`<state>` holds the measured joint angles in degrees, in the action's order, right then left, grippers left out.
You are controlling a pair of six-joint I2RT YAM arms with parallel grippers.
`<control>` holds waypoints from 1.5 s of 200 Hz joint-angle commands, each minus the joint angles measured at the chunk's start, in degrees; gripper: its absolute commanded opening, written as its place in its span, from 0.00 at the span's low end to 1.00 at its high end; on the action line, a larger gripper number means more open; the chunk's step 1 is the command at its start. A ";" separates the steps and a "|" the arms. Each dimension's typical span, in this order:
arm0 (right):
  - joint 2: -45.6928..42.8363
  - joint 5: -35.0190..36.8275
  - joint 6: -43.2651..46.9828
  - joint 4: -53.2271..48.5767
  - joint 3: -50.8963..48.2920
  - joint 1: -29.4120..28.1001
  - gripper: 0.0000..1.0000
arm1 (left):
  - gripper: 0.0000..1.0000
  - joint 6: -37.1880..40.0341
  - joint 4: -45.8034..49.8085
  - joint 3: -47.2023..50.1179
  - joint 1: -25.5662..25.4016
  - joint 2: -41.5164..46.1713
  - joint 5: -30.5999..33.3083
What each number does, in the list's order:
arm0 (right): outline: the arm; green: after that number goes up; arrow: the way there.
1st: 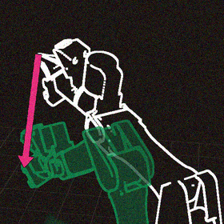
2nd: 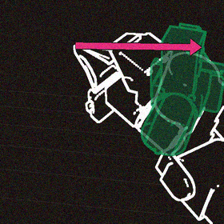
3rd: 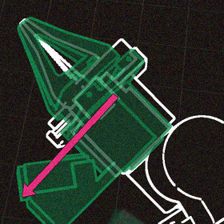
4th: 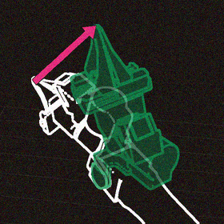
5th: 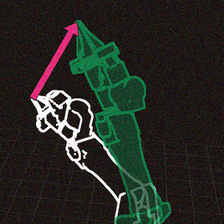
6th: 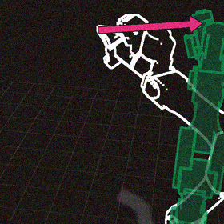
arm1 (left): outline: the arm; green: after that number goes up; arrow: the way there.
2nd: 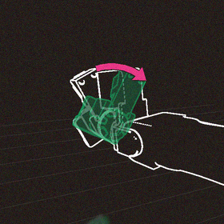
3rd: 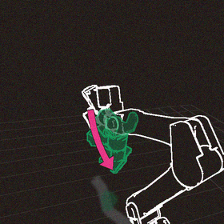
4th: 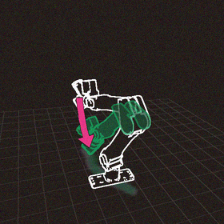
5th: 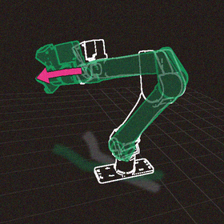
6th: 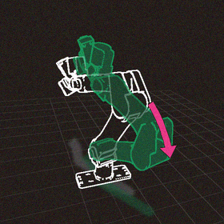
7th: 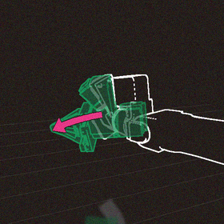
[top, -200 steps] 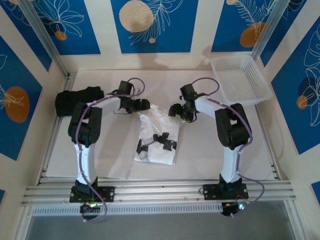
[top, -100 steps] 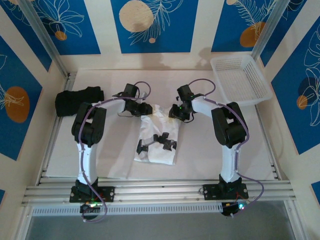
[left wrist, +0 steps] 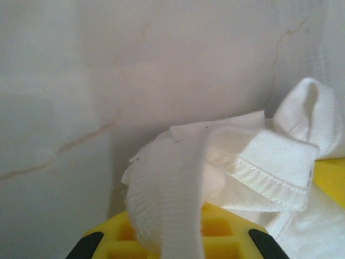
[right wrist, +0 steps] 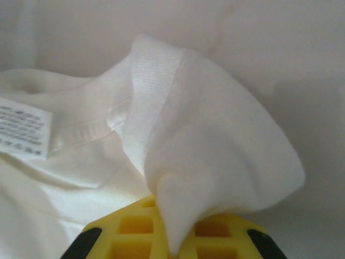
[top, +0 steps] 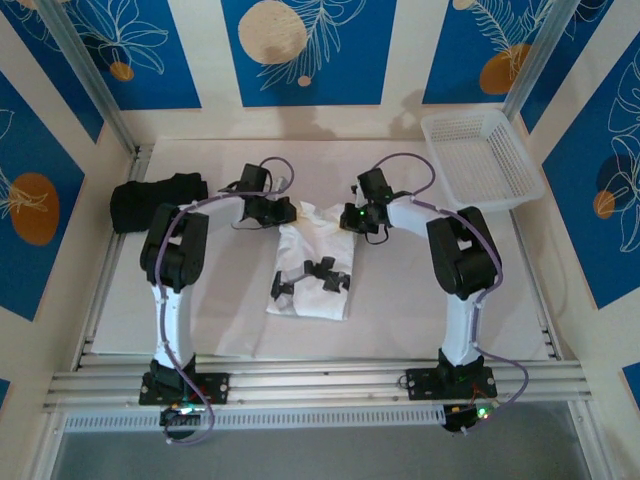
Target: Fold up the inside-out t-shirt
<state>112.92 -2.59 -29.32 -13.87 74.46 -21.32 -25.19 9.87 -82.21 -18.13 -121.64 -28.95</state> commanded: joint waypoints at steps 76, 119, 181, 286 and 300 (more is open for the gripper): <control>-6.47 -7.31 9.61 6.66 22.03 6.91 0.07 | 0.00 -4.55 -8.37 -24.79 3.17 3.56 -0.04; -15.06 -12.21 9.37 14.34 6.80 6.29 0.07 | 0.00 -8.16 -21.93 -4.31 2.54 13.85 -1.82; -34.28 -10.34 2.91 19.54 -25.61 -2.41 0.08 | 0.00 -12.46 -35.67 33.25 -2.23 32.69 -5.93; -38.54 -0.04 -6.64 9.28 -33.11 -3.29 0.09 | 0.01 -8.09 -24.61 32.14 -4.12 30.08 -2.31; -35.73 -1.87 -5.40 8.28 -30.59 -1.39 0.10 | 0.02 -6.20 -21.93 28.14 -4.02 26.79 -1.68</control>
<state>74.00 -4.43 -35.57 -1.91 39.42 -25.45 -35.59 -16.29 -47.35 -22.37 -91.09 -33.21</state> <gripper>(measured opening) 0.095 0.077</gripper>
